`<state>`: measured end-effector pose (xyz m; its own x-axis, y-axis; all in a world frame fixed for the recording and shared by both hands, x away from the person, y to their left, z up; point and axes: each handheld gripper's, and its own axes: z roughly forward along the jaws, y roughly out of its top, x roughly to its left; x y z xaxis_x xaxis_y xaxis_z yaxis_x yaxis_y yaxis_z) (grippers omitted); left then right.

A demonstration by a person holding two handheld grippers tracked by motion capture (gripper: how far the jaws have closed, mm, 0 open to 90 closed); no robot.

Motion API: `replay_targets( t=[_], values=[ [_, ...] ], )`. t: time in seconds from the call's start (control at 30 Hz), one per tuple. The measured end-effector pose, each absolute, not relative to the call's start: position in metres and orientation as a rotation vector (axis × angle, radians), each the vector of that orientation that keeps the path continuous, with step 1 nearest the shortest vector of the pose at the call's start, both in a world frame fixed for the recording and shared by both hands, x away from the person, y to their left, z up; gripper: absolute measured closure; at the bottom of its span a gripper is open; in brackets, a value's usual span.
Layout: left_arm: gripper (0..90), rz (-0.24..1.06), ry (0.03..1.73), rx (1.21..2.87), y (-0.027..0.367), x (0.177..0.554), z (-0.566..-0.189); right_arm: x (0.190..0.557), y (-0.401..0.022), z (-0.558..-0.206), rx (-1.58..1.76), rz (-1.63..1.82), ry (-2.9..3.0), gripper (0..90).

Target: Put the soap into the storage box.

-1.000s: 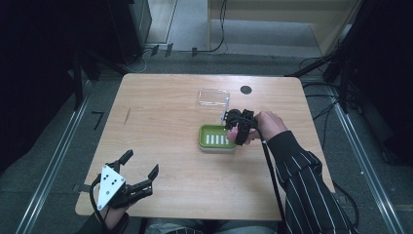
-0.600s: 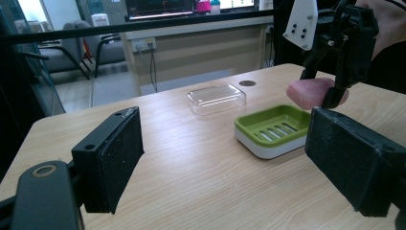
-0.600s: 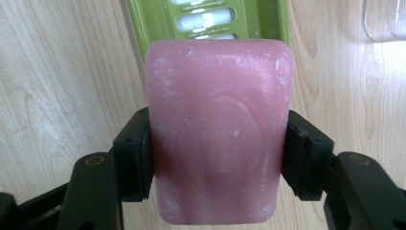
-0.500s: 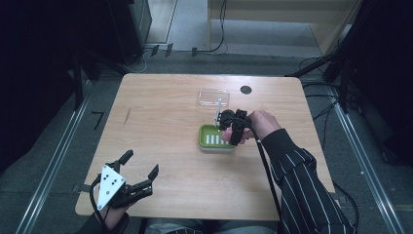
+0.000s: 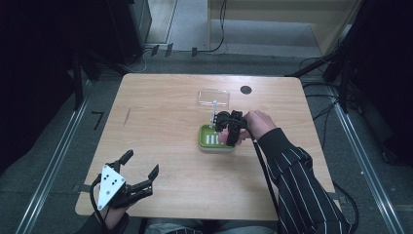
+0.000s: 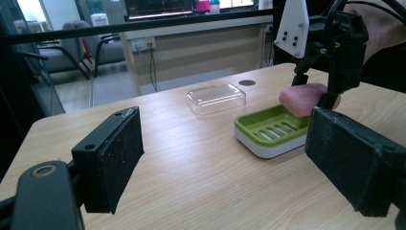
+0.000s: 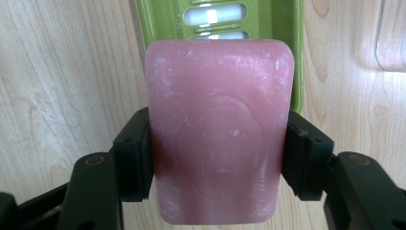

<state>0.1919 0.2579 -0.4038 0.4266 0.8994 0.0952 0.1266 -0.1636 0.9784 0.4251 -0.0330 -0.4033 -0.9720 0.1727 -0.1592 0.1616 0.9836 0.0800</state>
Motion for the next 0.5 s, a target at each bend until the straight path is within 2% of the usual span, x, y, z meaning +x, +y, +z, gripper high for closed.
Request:
replay_targets(
  t=[0.5],
  values=[
    [13.5,0.892,0.924,1.599,0.2577,0.1922,-0.404,0.4254,-0.0257,-0.4101,0.215,0.098,2.977,38.6]
  ],
)
